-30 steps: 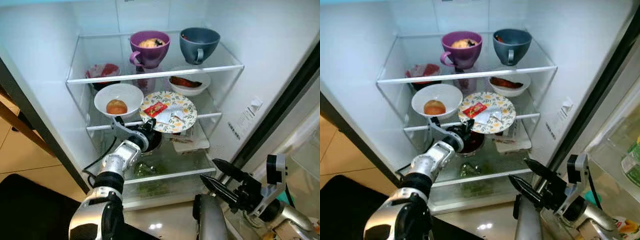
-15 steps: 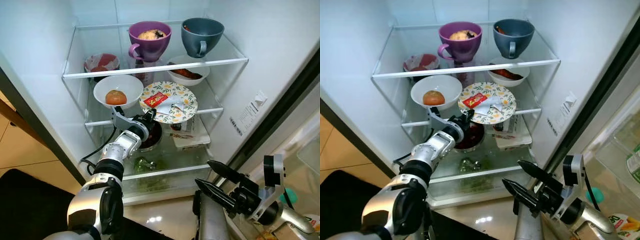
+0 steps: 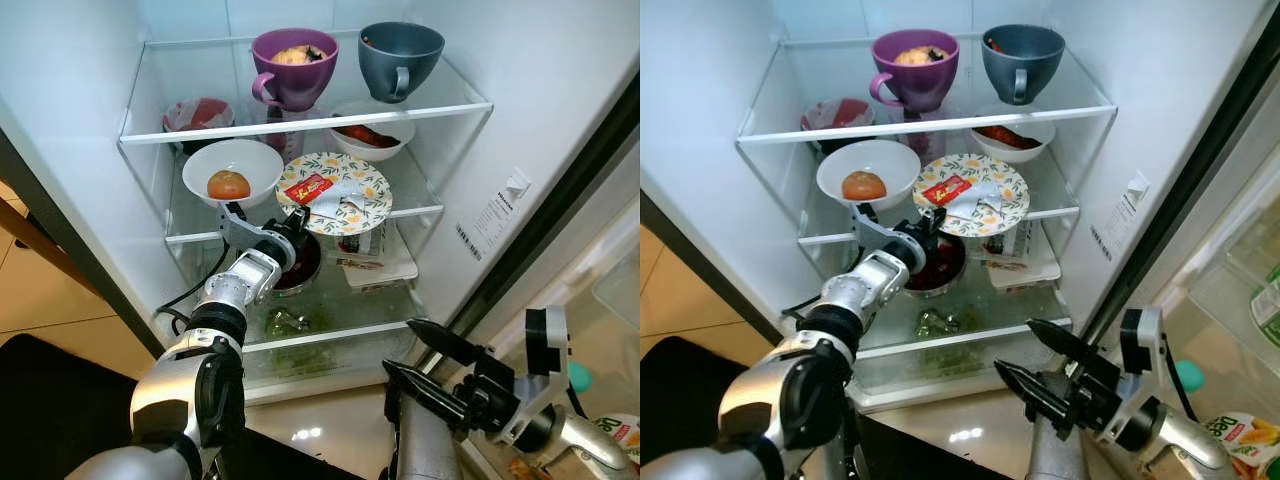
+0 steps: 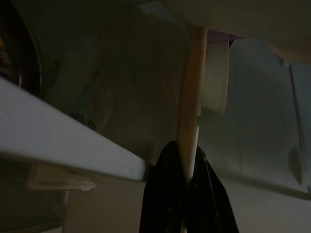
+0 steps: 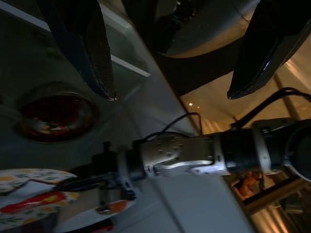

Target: Restocking fridge

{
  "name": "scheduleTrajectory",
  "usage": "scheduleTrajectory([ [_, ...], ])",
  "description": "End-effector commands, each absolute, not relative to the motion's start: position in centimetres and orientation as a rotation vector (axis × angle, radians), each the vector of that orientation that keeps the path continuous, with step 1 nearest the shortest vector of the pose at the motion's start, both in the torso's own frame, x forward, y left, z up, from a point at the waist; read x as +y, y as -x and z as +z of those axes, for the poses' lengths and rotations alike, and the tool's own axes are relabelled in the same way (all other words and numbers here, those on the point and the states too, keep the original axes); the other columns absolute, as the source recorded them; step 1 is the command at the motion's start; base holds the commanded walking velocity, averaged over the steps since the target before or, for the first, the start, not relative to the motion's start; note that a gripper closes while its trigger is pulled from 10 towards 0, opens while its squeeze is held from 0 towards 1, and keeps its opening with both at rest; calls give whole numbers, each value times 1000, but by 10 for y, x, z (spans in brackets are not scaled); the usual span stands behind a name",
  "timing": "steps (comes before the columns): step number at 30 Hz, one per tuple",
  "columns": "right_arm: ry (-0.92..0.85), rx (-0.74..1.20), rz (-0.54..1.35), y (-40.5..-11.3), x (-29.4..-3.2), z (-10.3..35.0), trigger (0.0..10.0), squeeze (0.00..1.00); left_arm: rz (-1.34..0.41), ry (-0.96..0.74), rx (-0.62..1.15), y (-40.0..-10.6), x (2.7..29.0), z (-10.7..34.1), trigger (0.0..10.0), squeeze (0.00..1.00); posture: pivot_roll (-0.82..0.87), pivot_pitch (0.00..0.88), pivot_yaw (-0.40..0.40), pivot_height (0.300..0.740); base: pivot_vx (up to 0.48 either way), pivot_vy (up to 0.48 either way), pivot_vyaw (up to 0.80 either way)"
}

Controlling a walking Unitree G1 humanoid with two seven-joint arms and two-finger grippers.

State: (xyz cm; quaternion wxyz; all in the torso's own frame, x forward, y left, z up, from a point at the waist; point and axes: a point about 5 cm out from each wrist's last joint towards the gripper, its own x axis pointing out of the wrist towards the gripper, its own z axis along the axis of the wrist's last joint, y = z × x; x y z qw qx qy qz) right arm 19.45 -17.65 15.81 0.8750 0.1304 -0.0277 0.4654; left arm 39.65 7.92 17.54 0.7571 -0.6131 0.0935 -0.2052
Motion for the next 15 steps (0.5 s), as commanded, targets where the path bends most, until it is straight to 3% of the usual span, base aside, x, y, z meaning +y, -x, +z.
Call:
scheduleTrajectory([
  [1, -279, -37, 986, -191, -174, 158, 10000, 0, -449, 1306, 120, -404, 92, 194, 10000, 0, -117, 281, 31, 375, 0, 0, 0],
  [8, -285, 7, 1020, -186, -167, 152, 10000, 0, -453, 1305, 126, -404, 91, 192, 10000, 0, -119, 282, 31, 375, 0, 0, 0],
  [15, -347, 23, 1139, -179, -132, 149, 10000, 0, -462, 1304, 126, -404, 90, 193, 10000, 0, -121, 282, 31, 375, 0, 0, 0],
])
